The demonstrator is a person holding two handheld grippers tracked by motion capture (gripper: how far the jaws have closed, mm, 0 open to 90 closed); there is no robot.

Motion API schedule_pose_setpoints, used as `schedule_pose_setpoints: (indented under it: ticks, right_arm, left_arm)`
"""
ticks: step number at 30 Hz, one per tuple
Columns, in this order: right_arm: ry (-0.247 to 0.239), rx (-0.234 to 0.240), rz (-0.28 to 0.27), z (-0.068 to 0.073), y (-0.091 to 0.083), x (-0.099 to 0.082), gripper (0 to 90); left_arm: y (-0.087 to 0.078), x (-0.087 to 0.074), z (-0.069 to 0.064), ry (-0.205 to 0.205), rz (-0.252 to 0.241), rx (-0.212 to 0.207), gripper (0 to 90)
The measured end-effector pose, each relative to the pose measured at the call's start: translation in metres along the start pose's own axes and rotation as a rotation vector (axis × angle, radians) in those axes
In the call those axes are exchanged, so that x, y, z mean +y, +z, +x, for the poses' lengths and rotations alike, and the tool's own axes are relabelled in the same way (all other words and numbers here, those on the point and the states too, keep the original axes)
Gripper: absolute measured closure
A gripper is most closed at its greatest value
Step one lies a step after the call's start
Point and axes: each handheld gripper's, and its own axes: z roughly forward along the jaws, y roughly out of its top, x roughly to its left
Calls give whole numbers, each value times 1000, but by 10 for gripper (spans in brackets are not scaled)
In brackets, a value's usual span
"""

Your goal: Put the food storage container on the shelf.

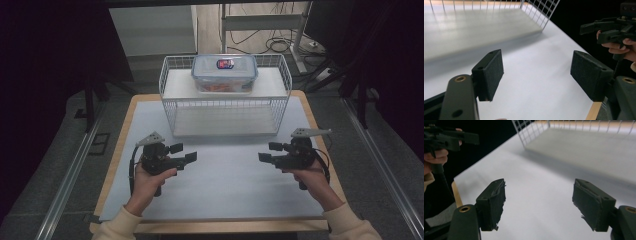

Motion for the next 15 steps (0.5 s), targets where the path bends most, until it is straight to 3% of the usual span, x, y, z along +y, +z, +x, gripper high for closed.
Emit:
schedule_pose_setpoints:
  ticks: [5,6,10,15]
  right_arm:
    - [17,0,29,-2,12,-22,260]
    - [24,0,21,-3,13,-23,260]
    - [22,-1,19,-4,14,-24,254]
    - [-10,-14,-15,-5,9,-27,209]
  left_arm:
    - [6,-16,4,-25,24,-6,262]
    - [8,-19,5,-26,42,-1,261]
    - [8,-19,5,-23,35,1,260]
    - [8,-23,8,-26,46,16,250]
